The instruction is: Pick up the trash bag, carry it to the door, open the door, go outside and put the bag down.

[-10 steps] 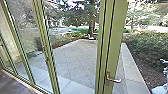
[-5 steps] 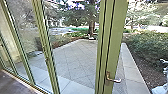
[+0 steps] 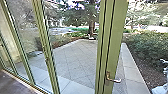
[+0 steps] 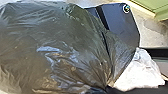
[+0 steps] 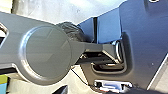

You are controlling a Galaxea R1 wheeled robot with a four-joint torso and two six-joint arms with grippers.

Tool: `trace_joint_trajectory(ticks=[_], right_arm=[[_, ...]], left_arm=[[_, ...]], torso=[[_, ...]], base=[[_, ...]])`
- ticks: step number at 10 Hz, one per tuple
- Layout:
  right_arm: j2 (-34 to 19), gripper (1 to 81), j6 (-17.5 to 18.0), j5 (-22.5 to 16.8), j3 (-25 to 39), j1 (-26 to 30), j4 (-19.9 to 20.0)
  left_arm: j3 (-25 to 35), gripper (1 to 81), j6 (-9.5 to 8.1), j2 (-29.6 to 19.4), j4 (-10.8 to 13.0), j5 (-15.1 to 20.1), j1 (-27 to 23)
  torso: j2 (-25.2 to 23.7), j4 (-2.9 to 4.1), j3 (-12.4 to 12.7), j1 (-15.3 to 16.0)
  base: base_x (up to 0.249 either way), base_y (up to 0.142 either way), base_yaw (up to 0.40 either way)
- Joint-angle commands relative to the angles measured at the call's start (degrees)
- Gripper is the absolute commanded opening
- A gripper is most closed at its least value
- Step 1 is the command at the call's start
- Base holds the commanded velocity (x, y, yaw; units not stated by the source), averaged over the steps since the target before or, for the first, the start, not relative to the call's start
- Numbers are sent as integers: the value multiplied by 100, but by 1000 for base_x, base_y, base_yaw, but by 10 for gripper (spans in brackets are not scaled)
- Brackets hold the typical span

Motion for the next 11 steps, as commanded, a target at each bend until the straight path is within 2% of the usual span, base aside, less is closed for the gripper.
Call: trace_joint_trajectory(ticks=[1, 3, 5, 9, 11], right_arm=[[-1309, 811, -27, 245, 1374, 88, -33], [-1944, 811, -19, 580, 1974, 176, -6], [-2700, 811, -10, 545, 2695, 386, 196], [-3720, 811, -10, 501, 3802, 826, 205], [-4361, 811, 25, 255, 4365, 1301, 249]], left_arm=[[-47, 10, 41, 58, -3, 386, -290], [-144, 10, 49, 146, 5, 386, -290], [-224, 10, 58, 234, 14, 377, -290], [-663, 10, 67, 568, 14, 377, -290], [-689, 10, 67, 594, 14, 377, -290]], torso=[[0, -2, 0, 0], [0, 0, 0, 0], [0, -2, 0, 0], [0, -2, 0, 0], [0, 0, 0, 0]], base=[[0, 0, 0], [0, 0, 0], [0, 0, 0], [0, 0, 0], [0, 0, 0]])
